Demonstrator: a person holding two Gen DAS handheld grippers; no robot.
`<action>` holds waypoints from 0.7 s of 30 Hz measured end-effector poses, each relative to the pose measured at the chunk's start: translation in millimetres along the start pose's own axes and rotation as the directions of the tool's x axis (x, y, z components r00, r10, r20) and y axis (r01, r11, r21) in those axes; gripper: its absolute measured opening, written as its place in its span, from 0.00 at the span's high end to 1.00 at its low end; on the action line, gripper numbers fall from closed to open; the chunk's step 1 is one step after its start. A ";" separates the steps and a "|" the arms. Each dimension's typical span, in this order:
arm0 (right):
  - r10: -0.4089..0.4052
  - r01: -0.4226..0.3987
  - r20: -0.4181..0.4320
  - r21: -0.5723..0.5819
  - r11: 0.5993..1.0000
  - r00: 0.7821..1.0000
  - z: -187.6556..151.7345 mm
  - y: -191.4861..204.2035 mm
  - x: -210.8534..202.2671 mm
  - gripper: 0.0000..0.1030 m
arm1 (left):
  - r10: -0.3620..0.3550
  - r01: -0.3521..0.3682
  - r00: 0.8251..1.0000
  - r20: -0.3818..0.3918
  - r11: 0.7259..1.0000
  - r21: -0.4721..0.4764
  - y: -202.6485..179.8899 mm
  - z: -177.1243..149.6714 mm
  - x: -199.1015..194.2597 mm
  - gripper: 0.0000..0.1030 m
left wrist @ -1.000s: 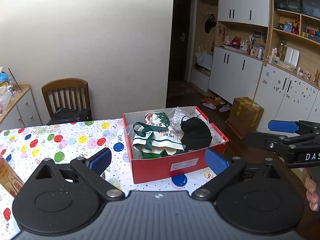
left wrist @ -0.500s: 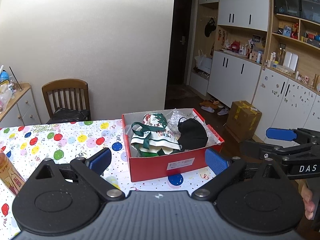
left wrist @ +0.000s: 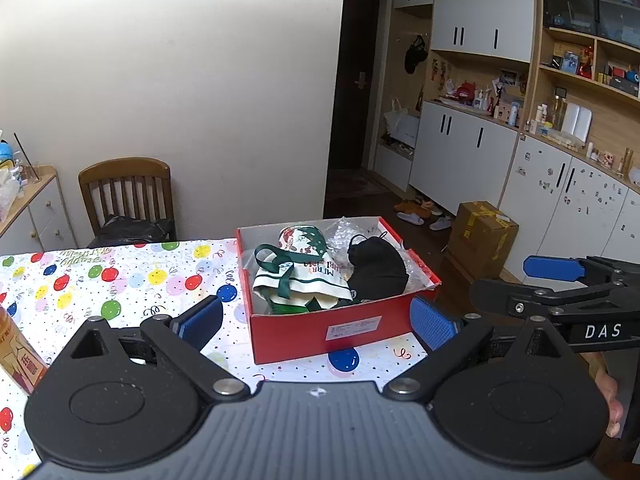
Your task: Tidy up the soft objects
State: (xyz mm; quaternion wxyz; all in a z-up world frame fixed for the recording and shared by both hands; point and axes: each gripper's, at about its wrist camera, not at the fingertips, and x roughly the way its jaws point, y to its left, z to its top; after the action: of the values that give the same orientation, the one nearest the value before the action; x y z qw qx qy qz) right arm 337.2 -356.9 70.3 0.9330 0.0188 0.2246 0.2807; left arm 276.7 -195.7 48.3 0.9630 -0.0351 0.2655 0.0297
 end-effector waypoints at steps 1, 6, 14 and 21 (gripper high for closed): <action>-0.001 0.001 0.001 -0.001 1.000 1.000 0.4 0.1 -0.5 0.00 | 0.000 0.000 1.000 0.001 1.000 0.001 -0.5 0.1 0.0 0.02; 0.000 0.000 0.001 -0.001 1.000 1.000 1.9 -0.7 -0.1 0.00 | -0.006 0.006 1.000 0.002 1.000 -0.002 -1.9 0.3 0.2 0.02; 0.004 -0.004 -0.004 -0.001 1.000 1.000 0.9 -1.8 0.1 0.00 | -0.012 0.012 1.000 0.002 1.000 -0.009 -3.5 -1.1 -0.7 0.02; 0.009 -0.009 -0.005 -0.002 1.000 1.000 1.5 -1.9 1.2 0.00 | -0.013 0.013 1.000 0.002 1.000 -0.009 -5.3 -2.1 -1.3 0.02</action>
State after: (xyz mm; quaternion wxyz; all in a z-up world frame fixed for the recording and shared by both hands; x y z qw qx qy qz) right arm 339.7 -357.7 70.9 0.9311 0.0183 0.2266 0.2852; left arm 274.9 -201.2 47.5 0.9633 -0.0414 0.2640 0.0246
